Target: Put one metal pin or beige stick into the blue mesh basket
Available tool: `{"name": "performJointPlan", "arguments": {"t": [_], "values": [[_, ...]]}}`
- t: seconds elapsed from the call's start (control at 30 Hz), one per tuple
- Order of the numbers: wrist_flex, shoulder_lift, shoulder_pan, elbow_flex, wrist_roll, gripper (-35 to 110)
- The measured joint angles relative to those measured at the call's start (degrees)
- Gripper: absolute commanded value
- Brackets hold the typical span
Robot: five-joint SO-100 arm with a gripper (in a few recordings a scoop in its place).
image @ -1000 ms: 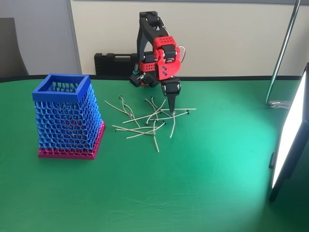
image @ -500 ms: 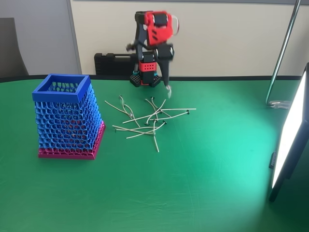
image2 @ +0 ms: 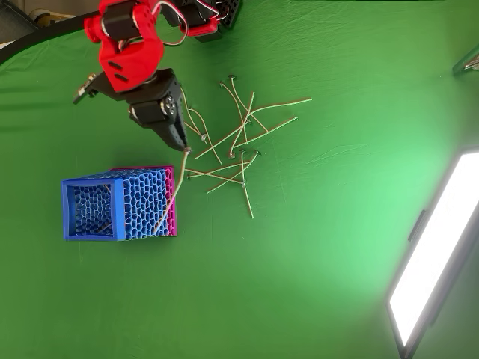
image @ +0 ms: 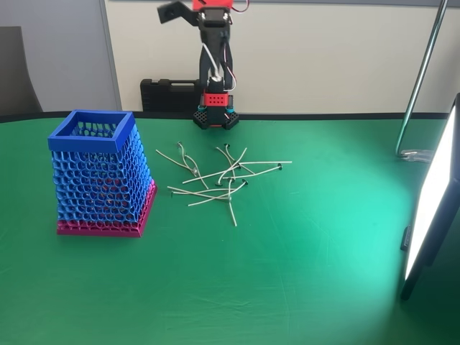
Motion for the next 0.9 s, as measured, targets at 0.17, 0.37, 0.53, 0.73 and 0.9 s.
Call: {"name": "performJointPlan", "arguments": {"t": [0.17, 0.37, 0.53, 0.73, 0.9], "values": [[2.11, 0.09, 5.98, -4.22, -1.76, 0], [2.72, -1.67, 12.22, -5.89, -3.08, 0], [2.72, -3.52, 17.31, -7.56, -3.52, 0], [1.76, -6.24, 22.59, -9.84, -4.92, 0], [-0.79, -12.83, 26.81, -14.15, -5.62, 0]]}}
